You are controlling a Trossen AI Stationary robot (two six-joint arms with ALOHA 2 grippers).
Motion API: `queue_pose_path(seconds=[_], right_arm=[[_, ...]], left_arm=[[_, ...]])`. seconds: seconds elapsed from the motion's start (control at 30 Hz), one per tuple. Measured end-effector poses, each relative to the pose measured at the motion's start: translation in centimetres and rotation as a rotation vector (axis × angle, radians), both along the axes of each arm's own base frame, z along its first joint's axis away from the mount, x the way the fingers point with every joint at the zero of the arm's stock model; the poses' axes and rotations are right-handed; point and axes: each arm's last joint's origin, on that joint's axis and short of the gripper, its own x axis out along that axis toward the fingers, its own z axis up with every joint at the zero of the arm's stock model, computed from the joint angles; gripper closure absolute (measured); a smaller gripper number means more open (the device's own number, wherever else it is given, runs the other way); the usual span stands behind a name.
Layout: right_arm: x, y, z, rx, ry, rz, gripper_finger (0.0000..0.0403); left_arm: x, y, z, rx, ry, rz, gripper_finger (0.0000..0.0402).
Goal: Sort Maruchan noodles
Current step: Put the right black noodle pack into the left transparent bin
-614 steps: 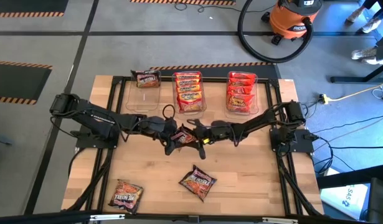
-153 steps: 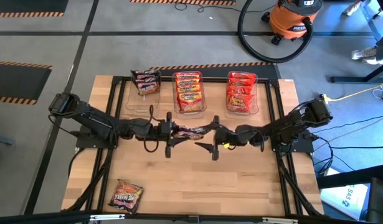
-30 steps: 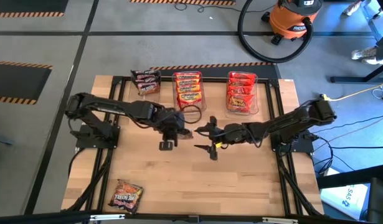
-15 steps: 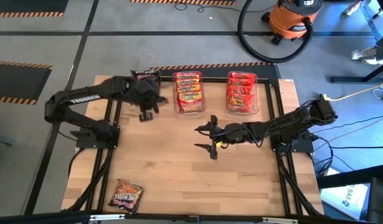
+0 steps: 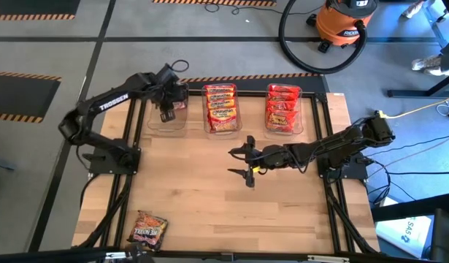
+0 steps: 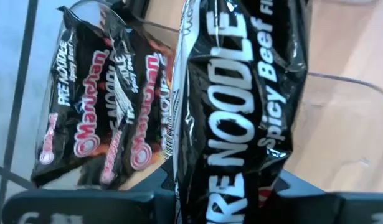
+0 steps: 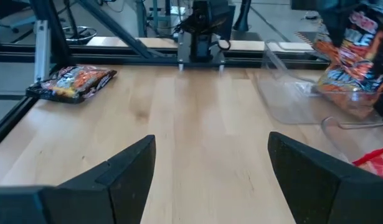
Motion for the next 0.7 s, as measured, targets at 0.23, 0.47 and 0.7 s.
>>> queue_pose_path(seconds=[0.23, 0.47, 0.7], right_arm=[[-0.1, 0.1, -0.3, 0.03, 0.033, 0.043, 0.0111], [-0.2, 0.1, -0.6, 0.025, 0.065, 0.043, 0.0111], [-0.2, 0.1, -0.6, 0.03, 0.065, 0.042, 0.0111]], left_arm=[[0.6, 1.9, -2.4, -0.061, 0.056, 0.024, 0.0309], [1.3, 3.1, -4.6, -0.144, 0.061, 0.012, 0.0309], [1.7, 4.7, -6.4, -0.171, 0.044, 0.013, 0.0309]])
